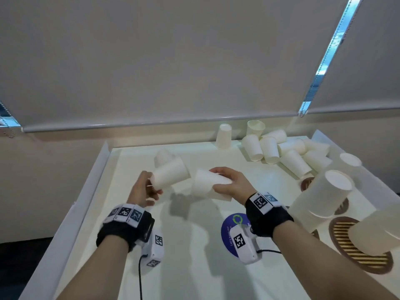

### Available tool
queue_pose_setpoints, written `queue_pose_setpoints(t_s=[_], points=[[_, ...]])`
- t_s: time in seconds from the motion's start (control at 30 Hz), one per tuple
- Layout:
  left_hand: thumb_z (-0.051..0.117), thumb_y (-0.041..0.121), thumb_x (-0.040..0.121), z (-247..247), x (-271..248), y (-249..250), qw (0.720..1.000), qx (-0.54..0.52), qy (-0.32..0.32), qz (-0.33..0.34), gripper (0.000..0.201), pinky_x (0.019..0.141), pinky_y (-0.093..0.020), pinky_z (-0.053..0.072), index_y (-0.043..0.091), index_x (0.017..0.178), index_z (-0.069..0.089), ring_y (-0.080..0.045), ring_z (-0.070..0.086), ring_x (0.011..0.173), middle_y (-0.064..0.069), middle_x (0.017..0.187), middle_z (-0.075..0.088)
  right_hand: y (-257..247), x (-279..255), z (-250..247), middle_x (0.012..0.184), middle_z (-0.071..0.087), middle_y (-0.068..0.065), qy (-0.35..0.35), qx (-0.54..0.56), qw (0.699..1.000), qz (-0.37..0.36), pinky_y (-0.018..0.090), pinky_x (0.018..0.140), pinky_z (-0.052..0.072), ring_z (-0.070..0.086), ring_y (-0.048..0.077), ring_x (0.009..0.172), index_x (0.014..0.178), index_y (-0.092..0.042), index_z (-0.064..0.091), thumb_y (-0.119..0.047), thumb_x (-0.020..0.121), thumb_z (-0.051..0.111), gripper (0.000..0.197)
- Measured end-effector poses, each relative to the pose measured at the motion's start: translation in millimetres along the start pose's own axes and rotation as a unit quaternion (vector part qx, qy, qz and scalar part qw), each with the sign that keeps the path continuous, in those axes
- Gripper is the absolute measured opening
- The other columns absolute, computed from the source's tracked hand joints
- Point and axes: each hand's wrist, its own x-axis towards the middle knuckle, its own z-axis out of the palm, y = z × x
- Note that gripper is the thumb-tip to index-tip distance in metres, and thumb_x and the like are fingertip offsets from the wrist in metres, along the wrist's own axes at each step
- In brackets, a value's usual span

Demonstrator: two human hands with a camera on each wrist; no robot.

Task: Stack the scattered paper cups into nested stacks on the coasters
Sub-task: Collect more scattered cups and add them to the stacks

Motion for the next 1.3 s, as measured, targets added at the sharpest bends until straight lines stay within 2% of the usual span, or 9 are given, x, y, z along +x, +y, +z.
queue_pose_setpoints(t_s=[0.1,0.2,0.27,0.37,0.43,0.67,0.83,1.07,1.3], points=[[0.054,0.037,0.060,14.0,-30.1,-8.1,0.996,-0.015,-0.088,-0.014,0.035,0.050,-0.024,0.028,0.009,0.082,0.056,-0.019,0.054,0.044,-0.010,0.057,0.062,4.3,-19.7,-5.5,0.095,0.059,0.001,-0.012,0.043,0.999,0.003,0.011,0.056,0.048,0.057,0.011,0.075,0.109,-0.023,0.060,-0.016,0.058,0.059,0.051],[0.064,0.033,0.036,21.0,-51.0,-12.4,0.990,-0.030,-0.139,-0.020,0.028,0.047,-0.021,0.037,0.014,0.056,0.061,-0.016,0.052,0.046,-0.002,0.049,0.054,9.5,-35.4,-10.8,0.099,0.058,0.005,-0.025,0.071,0.997,0.010,0.012,0.058,0.050,0.058,0.016,0.076,0.112,-0.019,0.060,-0.011,0.060,0.057,0.053],[0.067,0.037,0.034,25.8,-60.3,-9.8,0.987,-0.021,-0.158,-0.019,0.042,0.042,-0.018,0.040,0.014,0.068,0.060,-0.015,0.052,0.048,-0.002,0.058,0.054,11.5,-45.1,-14.2,0.105,0.058,0.007,-0.033,0.083,0.996,0.014,0.014,0.057,0.050,0.058,0.019,0.078,0.110,-0.020,0.061,-0.010,0.061,0.057,0.050],[0.068,0.043,0.037,40.0,-70.6,-0.1,0.982,0.016,-0.189,0.012,0.081,0.049,-0.023,0.048,0.024,0.113,0.048,-0.019,0.061,0.071,-0.003,0.095,0.059,11.1,-57.3,-16.4,0.108,0.059,0.006,-0.035,0.088,0.995,0.020,0.016,0.058,0.049,0.058,0.018,0.080,0.106,-0.025,0.062,-0.012,0.061,0.057,0.046],[0.071,0.043,0.040,49.9,-77.5,9.4,0.976,0.033,-0.212,0.038,0.091,0.061,-0.032,0.053,0.032,0.124,0.040,-0.023,0.063,0.086,0.000,0.109,0.057,9.0,-64.9,-17.9,0.108,0.059,0.006,-0.037,0.066,0.997,0.019,0.019,0.064,0.049,0.058,0.018,0.084,0.106,-0.026,0.062,-0.014,0.061,0.057,0.047],[0.070,0.031,0.081,72.1,-83.7,31.3,0.994,0.011,-0.028,0.102,0.038,0.067,-0.035,0.057,0.012,0.109,0.053,-0.027,0.065,0.079,-0.016,0.107,0.062,-3.1,-93.2,-39.6,0.110,0.059,0.014,0.047,0.098,0.994,-0.002,0.036,0.070,0.050,0.057,0.026,0.086,0.101,-0.028,0.064,-0.015,0.060,0.061,0.044],[0.042,0.056,0.091,114.6,-101.9,37.7,0.989,0.077,-0.107,0.067,0.048,0.075,-0.036,0.054,0.014,0.105,0.058,-0.023,0.067,0.083,-0.009,0.097,0.068,-18.6,-99.0,-59.4,0.105,0.054,0.004,0.148,0.037,0.987,-0.045,0.027,0.063,0.051,0.054,0.015,0.082,0.103,-0.032,0.059,-0.020,0.063,0.073,0.044],[0.014,0.072,0.086,172.9,-133.2,44.6,0.966,0.083,-0.242,0.023,0.078,0.078,-0.038,0.053,0.014,0.118,0.054,-0.027,0.065,0.103,-0.014,0.114,0.065,-42.2,-111.9,-87.7,0.106,0.057,-0.006,0.204,-0.057,0.974,-0.084,0.030,0.077,0.051,0.056,0.020,0.086,0.115,-0.024,0.057,-0.018,0.068,0.081,0.053],[0.024,0.065,0.090,205.5,-139.9,52.8,0.916,0.270,-0.274,0.112,0.067,0.080,-0.036,0.049,0.013,0.121,0.052,-0.021,0.061,0.101,-0.005,0.116,0.060,-100.6,-147.4,-142.9,0.104,0.053,-0.001,0.261,-0.285,0.921,-0.034,0.030,0.077,0.046,0.053,0.018,0.089,0.111,-0.022,0.054,-0.022,0.064,0.082,0.055]])
